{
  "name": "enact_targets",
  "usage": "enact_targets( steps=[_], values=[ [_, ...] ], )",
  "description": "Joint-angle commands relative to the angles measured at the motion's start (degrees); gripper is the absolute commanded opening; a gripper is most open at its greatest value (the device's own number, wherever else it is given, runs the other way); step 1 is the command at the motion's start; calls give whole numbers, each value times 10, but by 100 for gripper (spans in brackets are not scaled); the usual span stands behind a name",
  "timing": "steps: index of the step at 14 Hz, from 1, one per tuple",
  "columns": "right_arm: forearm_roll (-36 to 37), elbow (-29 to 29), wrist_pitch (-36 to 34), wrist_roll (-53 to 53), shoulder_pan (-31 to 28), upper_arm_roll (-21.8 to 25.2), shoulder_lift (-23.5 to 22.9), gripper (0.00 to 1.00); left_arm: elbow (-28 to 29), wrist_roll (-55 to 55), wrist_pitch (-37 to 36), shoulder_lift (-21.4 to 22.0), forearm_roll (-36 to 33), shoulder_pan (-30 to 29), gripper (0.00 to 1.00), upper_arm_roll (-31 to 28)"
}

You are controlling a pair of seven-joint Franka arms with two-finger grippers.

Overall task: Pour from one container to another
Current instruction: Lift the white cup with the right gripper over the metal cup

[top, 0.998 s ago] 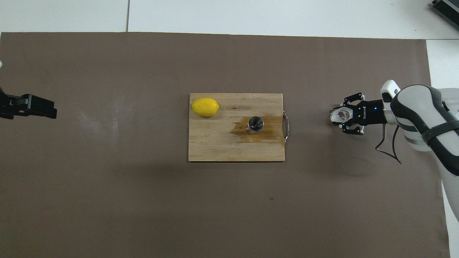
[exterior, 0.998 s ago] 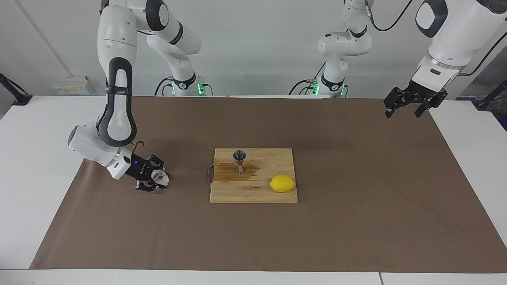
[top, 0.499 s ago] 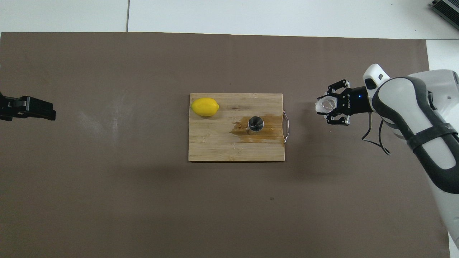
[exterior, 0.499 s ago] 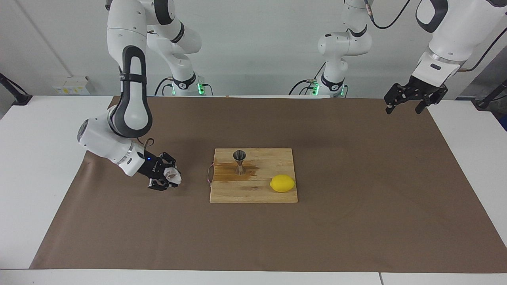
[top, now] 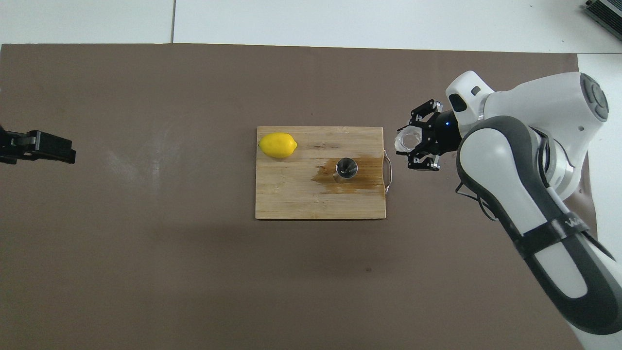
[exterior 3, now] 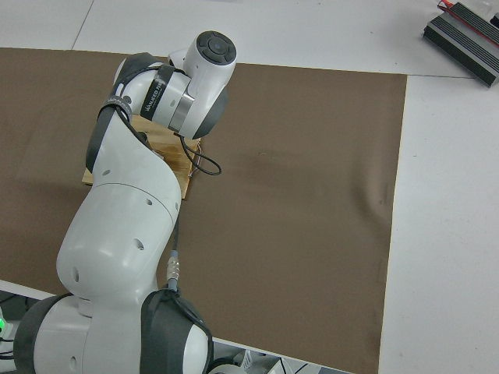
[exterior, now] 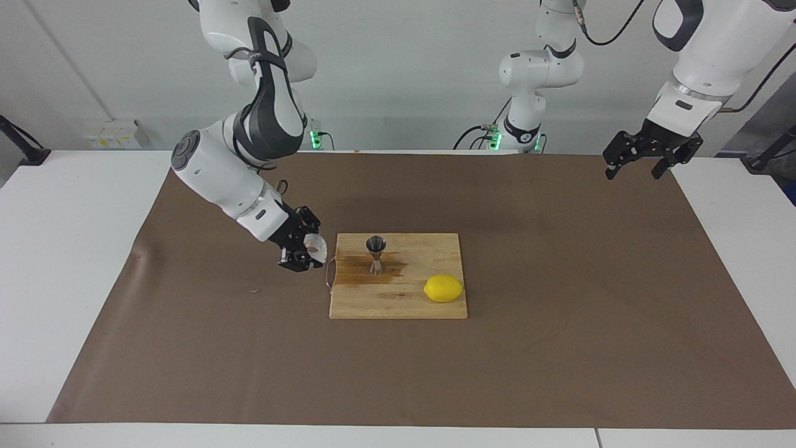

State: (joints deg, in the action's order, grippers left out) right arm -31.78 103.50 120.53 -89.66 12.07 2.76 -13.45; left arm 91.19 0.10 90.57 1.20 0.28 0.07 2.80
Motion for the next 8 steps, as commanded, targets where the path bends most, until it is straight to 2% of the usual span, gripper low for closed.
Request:
enact_targets(
  steps=[1, 8],
  values=[
    [41, -7, 8, 45, 27, 0, 0, 46, 15, -7, -3, 15, 8, -5, 100, 1],
    [168, -5, 34, 120, 93, 0, 1, 44, 15, -7, -3, 15, 8, -5, 100, 1]
  ],
)
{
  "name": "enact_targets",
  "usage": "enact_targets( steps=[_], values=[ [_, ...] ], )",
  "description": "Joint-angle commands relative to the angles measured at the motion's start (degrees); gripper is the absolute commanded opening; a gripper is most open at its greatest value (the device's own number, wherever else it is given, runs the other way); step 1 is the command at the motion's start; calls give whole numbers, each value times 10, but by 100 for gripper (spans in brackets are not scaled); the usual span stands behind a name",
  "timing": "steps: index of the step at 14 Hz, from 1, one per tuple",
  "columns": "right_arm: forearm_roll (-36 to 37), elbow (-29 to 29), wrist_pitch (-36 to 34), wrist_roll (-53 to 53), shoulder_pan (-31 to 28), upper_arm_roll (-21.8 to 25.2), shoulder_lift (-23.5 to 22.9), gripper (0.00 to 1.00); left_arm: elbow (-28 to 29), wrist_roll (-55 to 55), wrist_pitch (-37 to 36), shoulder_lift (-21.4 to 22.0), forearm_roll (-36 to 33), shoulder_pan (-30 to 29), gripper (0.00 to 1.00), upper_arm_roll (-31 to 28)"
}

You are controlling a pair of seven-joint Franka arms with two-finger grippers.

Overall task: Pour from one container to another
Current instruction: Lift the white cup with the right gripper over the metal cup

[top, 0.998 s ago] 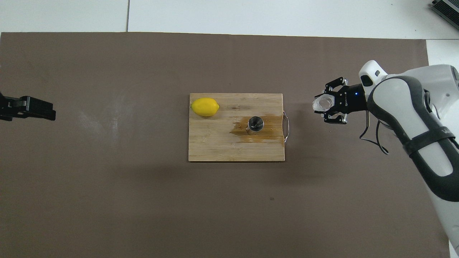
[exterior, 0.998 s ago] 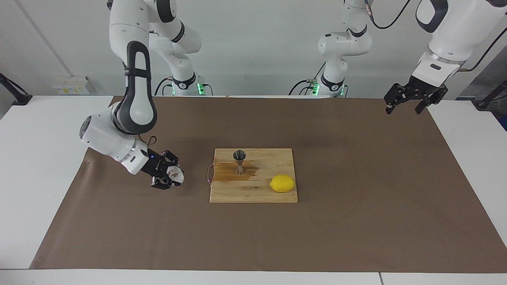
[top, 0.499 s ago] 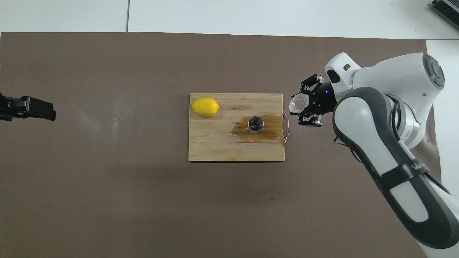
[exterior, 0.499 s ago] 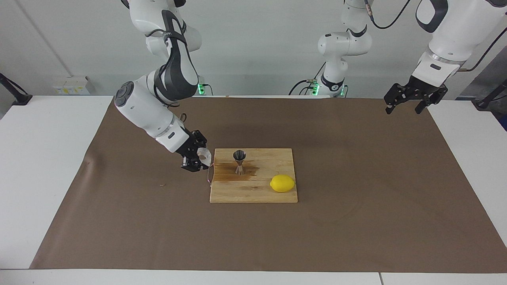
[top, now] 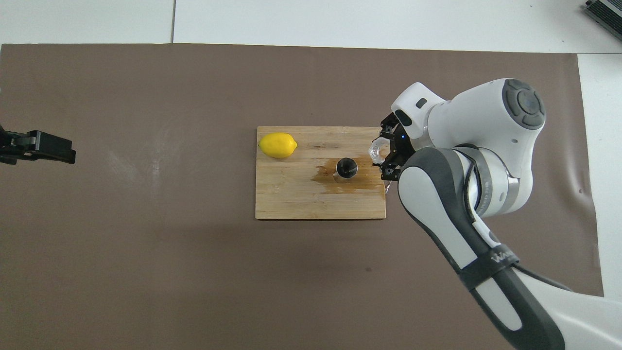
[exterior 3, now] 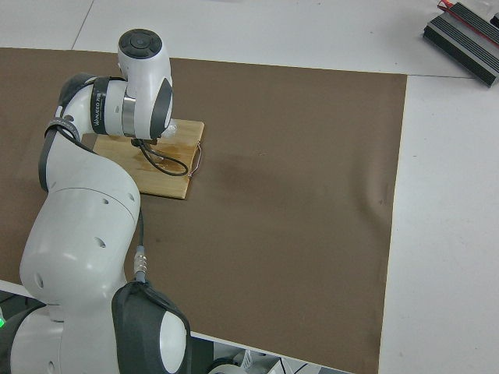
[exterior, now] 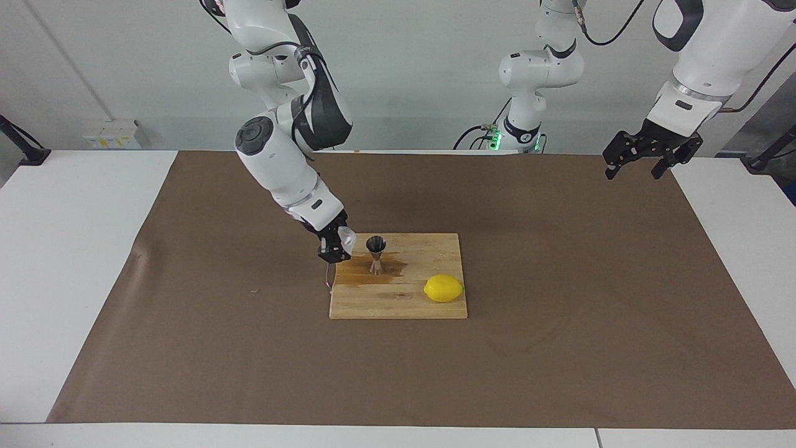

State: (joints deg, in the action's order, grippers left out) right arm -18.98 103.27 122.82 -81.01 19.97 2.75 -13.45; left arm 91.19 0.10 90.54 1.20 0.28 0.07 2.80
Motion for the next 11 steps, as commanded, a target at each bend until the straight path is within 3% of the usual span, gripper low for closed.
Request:
enact_targets(
  steps=[1, 11],
  values=[
    [67, 0, 19, 52, 23, 0, 1, 44, 15, -7, -3, 15, 8, -5, 100, 1],
    [193, 25, 74, 90, 64, 0, 6, 43, 15, -7, -3, 15, 8, -5, 100, 1]
  ],
)
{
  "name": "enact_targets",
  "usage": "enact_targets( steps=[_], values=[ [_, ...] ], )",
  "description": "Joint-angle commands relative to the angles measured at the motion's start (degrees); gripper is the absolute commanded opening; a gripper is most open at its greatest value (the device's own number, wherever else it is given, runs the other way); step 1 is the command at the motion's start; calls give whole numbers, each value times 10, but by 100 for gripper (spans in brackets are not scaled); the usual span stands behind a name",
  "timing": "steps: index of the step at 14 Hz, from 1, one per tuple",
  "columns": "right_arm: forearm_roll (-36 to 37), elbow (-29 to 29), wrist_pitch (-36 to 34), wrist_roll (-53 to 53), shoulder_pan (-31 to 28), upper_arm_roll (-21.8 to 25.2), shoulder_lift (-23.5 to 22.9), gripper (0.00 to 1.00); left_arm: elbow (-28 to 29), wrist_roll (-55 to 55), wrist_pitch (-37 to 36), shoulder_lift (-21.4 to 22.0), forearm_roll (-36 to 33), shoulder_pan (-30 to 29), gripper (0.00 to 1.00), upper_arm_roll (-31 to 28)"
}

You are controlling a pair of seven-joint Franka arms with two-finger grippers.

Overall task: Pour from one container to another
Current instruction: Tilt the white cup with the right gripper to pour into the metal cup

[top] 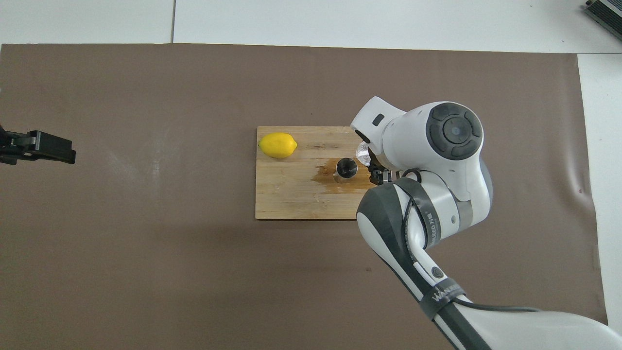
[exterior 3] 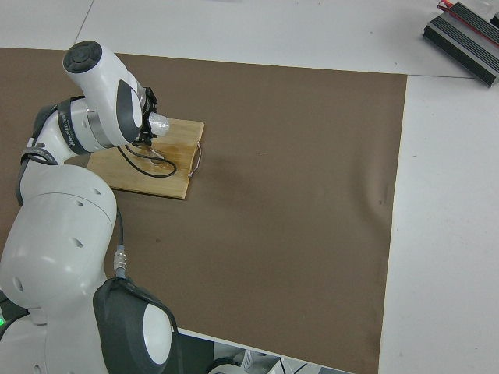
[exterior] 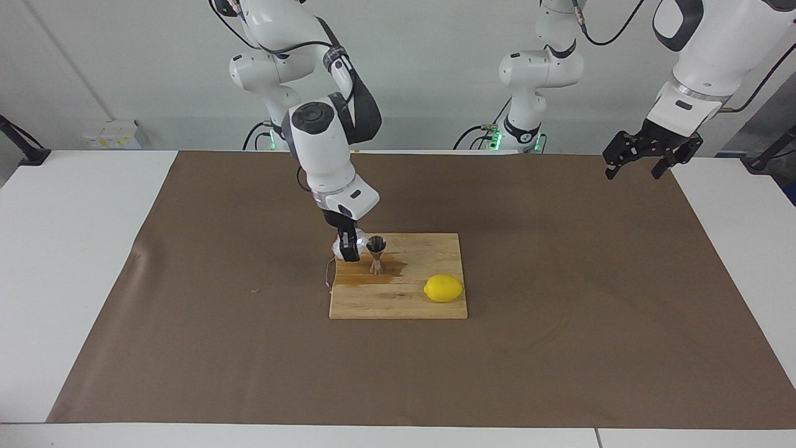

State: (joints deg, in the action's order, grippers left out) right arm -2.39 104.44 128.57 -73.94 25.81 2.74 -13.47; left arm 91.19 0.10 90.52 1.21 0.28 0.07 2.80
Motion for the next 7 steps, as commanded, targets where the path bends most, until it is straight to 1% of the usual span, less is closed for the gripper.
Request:
enact_targets(
  steps=[1, 5, 7],
  values=[
    [33, 16, 22, 20, 12, 0, 6, 43, 15, -7, -3, 15, 8, -5, 100, 1],
    [65, 41, 46, 22, 16, 0, 14, 43, 15, -7, -3, 15, 8, -5, 100, 1],
    [66, 49, 56, 21, 16, 0, 16, 43, 15, -7, -3, 15, 8, -5, 100, 1]
  ],
)
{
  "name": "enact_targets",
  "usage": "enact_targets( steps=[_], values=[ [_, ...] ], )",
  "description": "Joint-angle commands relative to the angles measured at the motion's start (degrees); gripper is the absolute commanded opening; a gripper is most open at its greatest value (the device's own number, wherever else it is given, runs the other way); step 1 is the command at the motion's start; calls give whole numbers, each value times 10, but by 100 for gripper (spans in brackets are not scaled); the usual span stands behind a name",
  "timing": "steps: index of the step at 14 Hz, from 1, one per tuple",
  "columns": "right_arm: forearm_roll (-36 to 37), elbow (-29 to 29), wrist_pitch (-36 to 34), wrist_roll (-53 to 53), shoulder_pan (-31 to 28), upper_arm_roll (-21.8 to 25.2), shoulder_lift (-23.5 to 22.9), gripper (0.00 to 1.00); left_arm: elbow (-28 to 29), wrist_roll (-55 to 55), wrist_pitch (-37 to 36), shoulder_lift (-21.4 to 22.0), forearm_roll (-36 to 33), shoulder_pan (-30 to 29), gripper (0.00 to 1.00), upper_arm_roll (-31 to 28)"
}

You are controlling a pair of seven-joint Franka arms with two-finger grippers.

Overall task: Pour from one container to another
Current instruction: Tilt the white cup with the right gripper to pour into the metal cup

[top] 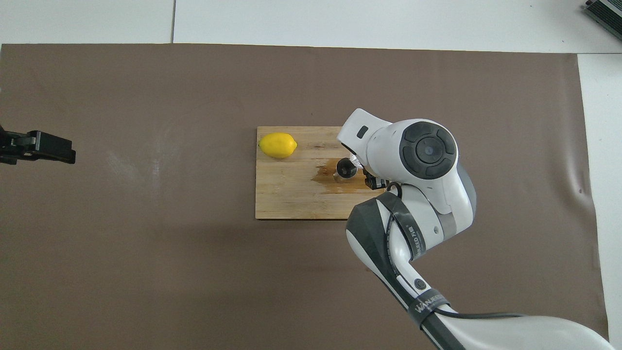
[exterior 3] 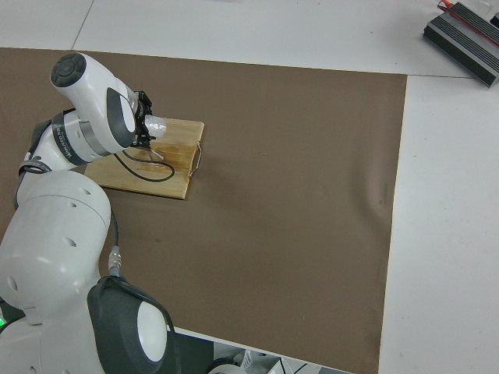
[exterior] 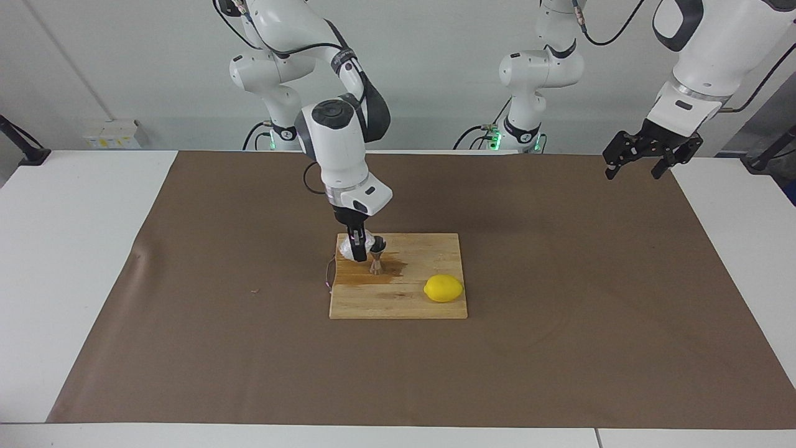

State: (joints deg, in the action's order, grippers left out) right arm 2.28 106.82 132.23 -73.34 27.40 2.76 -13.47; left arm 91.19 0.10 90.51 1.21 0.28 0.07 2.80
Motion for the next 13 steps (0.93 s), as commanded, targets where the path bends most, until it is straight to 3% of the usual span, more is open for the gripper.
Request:
enact_targets(
  steps=[1, 13],
  values=[
    [20, 26, 19, 15, 0, 0, 16, 43, 15, -7, -2, 15, 8, -5, 100, 1],
    [32, 30, 30, 15, -1, -2, 17, 43, 15, -7, -2, 15, 8, -5, 100, 1]
  ],
)
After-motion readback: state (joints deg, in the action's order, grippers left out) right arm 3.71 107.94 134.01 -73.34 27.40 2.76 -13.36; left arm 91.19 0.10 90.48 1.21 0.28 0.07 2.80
